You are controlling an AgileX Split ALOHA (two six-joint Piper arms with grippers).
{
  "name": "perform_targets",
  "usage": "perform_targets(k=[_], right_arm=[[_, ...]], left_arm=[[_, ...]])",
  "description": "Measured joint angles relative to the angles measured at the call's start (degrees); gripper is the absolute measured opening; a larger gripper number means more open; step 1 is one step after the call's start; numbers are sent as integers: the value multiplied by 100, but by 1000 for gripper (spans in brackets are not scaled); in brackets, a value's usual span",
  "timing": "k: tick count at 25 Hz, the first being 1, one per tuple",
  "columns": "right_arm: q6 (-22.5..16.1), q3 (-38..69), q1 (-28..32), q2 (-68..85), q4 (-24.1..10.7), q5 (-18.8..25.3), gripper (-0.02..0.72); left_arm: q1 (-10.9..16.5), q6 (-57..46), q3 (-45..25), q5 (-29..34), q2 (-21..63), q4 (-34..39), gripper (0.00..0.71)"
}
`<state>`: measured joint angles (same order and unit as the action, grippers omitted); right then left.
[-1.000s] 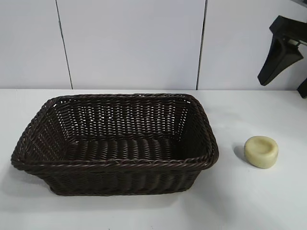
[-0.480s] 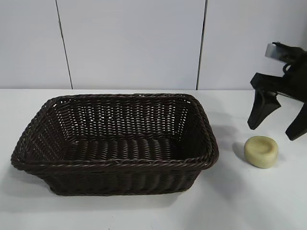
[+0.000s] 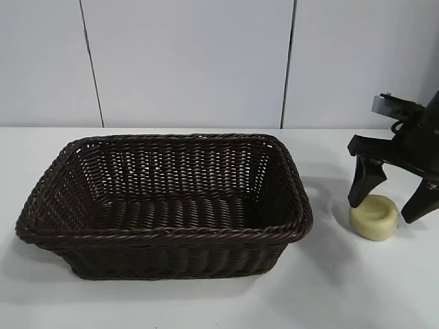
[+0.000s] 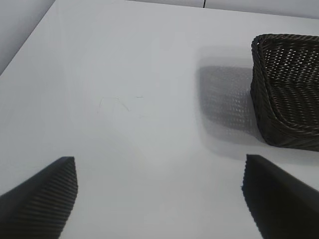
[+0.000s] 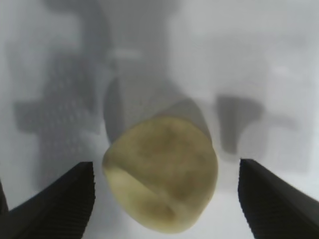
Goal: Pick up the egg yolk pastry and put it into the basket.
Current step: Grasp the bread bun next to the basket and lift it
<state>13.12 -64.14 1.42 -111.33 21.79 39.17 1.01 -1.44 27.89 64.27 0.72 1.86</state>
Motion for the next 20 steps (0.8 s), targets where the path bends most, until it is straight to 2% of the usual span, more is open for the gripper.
perform_targets(k=[3,6,9,12,20], right_arm=[[-8,0,0,-7,0,-60,375],[-43,0,0,-7,0,-75,188],[-70,-2,0,-7,0,11,66],[-88,-7,0,40,0,102,41],[-88,-7,0,1058,99,512,33]], left_arm=[[0,0,0,0,0,0,652],[0,0,0,0,0,0,652],[0,0,0,0,0,0,652],[0,0,0,0,0,0,652],[0,0,0,0,0,0,652]])
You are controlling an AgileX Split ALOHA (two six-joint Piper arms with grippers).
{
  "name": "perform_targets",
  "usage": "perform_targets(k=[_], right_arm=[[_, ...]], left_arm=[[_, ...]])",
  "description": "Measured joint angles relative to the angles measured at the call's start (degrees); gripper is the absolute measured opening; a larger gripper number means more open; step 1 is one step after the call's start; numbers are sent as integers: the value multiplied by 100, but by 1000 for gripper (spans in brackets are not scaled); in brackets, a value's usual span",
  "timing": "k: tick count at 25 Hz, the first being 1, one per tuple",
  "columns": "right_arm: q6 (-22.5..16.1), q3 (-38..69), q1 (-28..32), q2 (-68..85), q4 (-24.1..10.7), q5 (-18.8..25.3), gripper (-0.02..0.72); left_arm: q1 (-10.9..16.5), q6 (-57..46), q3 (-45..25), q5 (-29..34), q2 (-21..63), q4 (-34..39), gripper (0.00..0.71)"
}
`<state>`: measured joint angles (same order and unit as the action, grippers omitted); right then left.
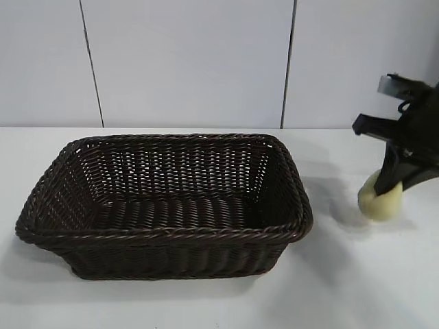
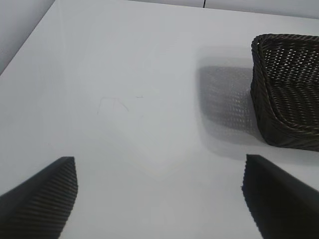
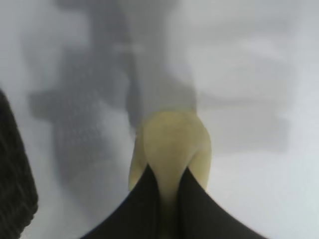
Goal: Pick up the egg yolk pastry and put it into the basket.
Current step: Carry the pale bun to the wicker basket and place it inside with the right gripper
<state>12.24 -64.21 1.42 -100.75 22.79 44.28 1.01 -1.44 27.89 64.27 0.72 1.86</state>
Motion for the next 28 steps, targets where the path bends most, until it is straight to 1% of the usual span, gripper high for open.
perform_targets(k=[3,10,12,14,16,20,25,28], right_arm=[[0,0,0,611,81,134,33],[0,0,0,1671,171,252,33],[0,0,0,1743,299,302,33],[0,0,-6,1751,528,390,33],[0,6,-101,1751,710,378,33],[0,6,-756,1751,943,86,33],[0,6,-2026,1673,1179,-576,33],[0,6,-2677,1537,1252,-979,33]], left_arm=[[0,0,0,0,0,0,652],[0,0,0,0,0,0,652],[0,0,0,5,0,0,652],[0,0,0,5,0,0,652],[0,0,0,5,0,0,652],[0,0,0,5,0,0,652],[0,0,0,5,0,0,652],[0,0,0,5,0,0,652]])
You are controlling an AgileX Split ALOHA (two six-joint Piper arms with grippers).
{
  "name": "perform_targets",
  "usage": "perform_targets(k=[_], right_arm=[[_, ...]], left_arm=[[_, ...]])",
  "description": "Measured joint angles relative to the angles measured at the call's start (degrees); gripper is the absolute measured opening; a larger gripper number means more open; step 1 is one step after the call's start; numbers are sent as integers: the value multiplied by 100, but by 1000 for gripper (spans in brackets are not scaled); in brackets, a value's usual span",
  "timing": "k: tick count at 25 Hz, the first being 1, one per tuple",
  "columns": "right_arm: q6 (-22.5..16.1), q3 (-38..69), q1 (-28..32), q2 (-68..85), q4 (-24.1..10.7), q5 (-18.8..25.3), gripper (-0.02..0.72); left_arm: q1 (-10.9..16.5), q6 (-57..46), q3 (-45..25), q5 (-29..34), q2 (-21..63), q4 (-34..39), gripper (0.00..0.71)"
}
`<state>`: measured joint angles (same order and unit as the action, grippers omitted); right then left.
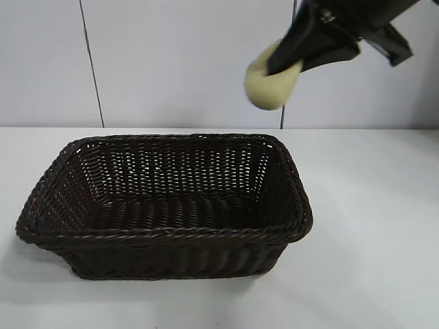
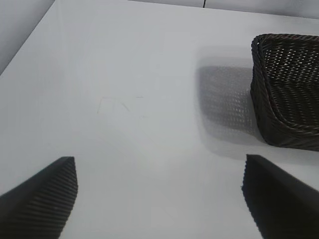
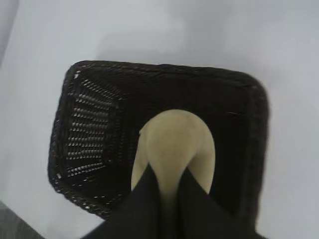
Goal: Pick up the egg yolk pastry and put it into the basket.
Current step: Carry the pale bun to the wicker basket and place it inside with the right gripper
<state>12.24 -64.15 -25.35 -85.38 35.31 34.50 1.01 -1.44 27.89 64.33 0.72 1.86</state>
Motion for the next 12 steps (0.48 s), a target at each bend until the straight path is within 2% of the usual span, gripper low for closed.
perform_targets(k=[5,12], right_arm=[[0,0,-734,-313,76,-518,33],[0,0,-889,-936,94,-954,33]], left_arm=[[0,0,0,0,0,0,652],[0,0,0,0,0,0,652]])
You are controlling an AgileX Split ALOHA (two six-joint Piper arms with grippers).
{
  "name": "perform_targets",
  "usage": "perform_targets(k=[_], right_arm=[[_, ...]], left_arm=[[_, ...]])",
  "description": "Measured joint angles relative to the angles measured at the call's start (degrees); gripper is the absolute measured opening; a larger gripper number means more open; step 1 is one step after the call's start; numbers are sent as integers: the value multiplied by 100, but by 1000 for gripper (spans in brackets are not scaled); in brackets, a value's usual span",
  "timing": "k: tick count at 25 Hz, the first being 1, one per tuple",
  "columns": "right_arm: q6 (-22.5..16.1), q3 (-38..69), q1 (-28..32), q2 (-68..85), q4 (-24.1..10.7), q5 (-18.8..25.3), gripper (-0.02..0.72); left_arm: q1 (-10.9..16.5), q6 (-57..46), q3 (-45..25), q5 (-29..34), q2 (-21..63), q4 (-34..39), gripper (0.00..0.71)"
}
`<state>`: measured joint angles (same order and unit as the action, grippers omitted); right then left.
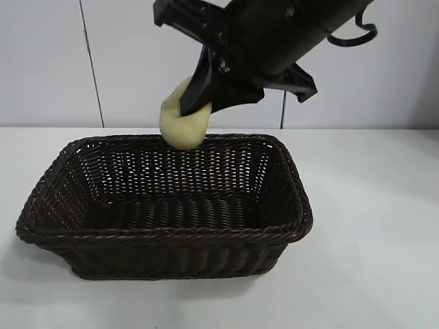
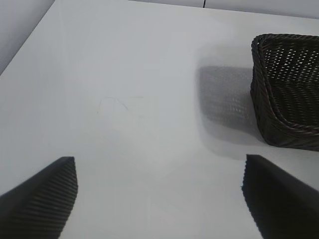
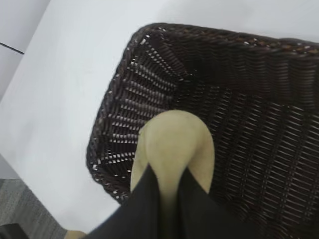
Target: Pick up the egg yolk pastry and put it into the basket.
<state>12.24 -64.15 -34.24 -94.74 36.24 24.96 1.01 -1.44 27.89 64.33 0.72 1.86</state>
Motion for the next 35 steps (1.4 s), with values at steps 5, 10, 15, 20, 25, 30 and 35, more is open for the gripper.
perform_targets(k=[5,10,15,20,25,30,35], right_arm=[[0,0,0,-666,69,-236,33],[-20,0,0,-982,154,-247,56],[-20,0,0,-982,174,-292,196],[-20,0,0,-982,187,-251,568],[-20,0,0,-952,191,-195,664],[-20,0,0,-939,191,-3,666],[-26,-118,0,-736,179,243,666]], left_arm=[[0,0,0,0,0,0,652],[0,0,0,0,0,0,652],[0,0,0,0,0,0,652],[0,0,0,0,0,0,652],[0,0,0,0,0,0,652],[0,0,0,0,0,0,652],[0,0,0,0,0,0,652]])
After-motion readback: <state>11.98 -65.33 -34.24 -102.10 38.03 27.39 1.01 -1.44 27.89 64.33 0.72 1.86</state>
